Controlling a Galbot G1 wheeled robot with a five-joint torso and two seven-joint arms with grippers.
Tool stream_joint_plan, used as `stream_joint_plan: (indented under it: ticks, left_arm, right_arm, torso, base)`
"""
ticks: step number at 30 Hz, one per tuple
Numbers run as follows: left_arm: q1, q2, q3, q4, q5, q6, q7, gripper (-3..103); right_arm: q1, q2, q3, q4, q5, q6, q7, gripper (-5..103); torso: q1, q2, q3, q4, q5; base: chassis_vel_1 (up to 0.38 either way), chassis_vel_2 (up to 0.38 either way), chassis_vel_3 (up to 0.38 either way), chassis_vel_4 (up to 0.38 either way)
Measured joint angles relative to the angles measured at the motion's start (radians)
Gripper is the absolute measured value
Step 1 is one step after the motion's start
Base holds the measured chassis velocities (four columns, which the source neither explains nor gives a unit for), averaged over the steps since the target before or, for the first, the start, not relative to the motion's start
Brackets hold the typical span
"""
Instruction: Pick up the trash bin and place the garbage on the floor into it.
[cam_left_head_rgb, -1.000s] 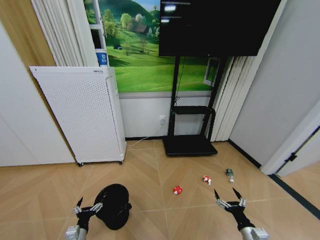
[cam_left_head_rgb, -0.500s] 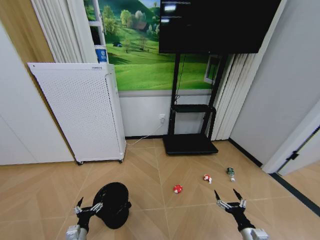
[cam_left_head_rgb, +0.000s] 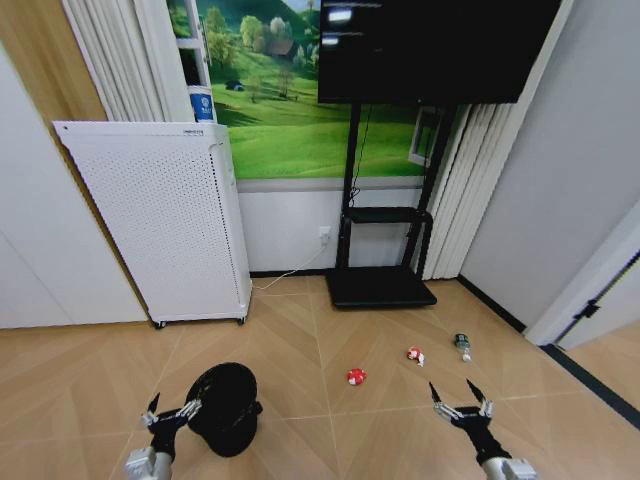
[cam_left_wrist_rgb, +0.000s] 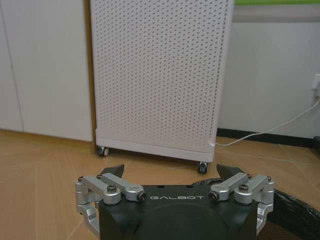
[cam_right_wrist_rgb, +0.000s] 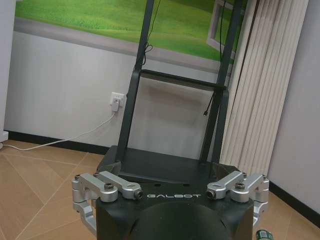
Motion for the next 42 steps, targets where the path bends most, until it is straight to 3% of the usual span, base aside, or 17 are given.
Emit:
stream_joint_plan:
  ticks: [10, 32, 42]
  left_arm:
    - [0.034, 0.026, -0.032, -0.017, -0.152, 0.055, -0.025, 100]
    - [-0.068, 0.042, 0.037, 0.039, -0.292, 0.132, -0.046, 100]
    - [-0.167, 0.074, 0.087, 0.106, -0.373, 0.155, -0.046, 100]
  right_arm:
    - [-0.023, 0.009, 0.01, -0.007, -0.019, 0.016, 0.0, 100]
    - [-0.061, 0.049, 0.02, -0.013, -0.064, 0.04, 0.002, 100]
    - [-0.061, 0.052, 0.016, -0.027, -0.069, 0.037, 0.013, 100]
  torso:
    - [0.001, 0.004, 0.003, -0.0002, -0.0001]
    - [0.003, 0.008, 0.006, 0.0001, -0.0001]
    - [0.003, 0.009, 0.006, 0.0, -0.0001]
  base:
    - [0.0, 0.0, 0.0, 0.0]
    - [0.0, 0.0, 0.0, 0.0]
    - [0.0, 0.0, 0.0, 0.0]
